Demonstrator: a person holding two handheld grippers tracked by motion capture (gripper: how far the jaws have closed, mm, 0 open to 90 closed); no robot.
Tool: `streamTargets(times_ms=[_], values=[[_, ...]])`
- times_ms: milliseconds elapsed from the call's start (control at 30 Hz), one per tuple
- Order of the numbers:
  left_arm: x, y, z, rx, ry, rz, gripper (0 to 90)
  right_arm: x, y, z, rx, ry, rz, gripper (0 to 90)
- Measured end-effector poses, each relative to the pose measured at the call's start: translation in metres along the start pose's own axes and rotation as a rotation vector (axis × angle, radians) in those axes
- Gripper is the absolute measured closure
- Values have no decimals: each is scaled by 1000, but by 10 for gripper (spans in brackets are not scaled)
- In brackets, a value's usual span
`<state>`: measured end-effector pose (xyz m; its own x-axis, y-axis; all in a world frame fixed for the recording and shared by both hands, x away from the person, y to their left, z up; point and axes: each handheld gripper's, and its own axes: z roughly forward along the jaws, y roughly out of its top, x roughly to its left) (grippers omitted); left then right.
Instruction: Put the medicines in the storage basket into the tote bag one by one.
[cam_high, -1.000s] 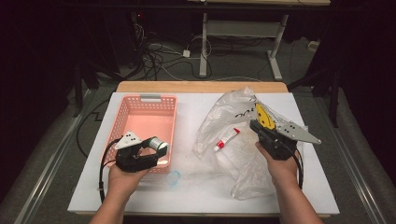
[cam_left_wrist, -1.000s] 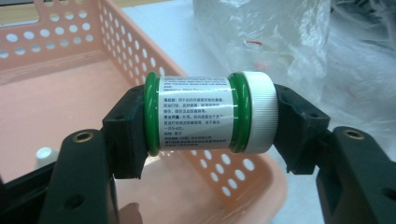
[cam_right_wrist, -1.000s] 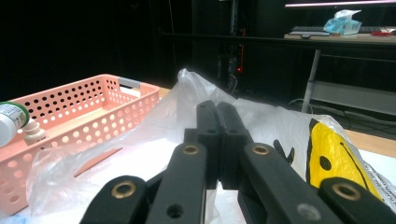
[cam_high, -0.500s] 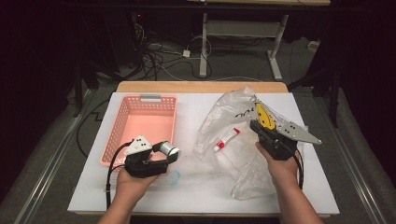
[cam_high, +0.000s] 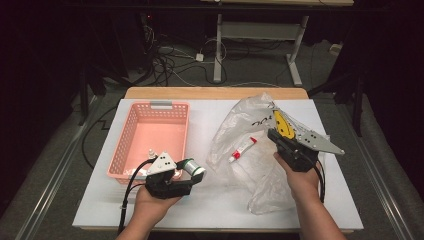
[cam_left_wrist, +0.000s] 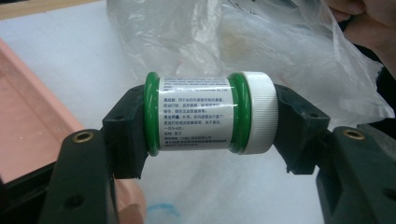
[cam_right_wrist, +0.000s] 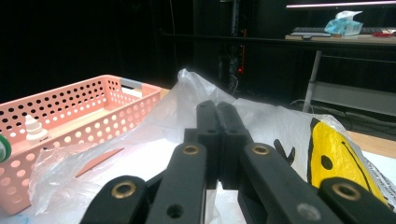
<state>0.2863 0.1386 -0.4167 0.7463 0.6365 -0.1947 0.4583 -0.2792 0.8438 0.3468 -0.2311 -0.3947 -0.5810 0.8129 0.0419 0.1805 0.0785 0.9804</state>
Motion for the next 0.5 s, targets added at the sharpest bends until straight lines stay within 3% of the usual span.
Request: streamTargets(times_ms=[500], values=[[-21, 5, 8, -14, -65, 28, 352, 0, 0, 0, 1, 0, 1, 900]])
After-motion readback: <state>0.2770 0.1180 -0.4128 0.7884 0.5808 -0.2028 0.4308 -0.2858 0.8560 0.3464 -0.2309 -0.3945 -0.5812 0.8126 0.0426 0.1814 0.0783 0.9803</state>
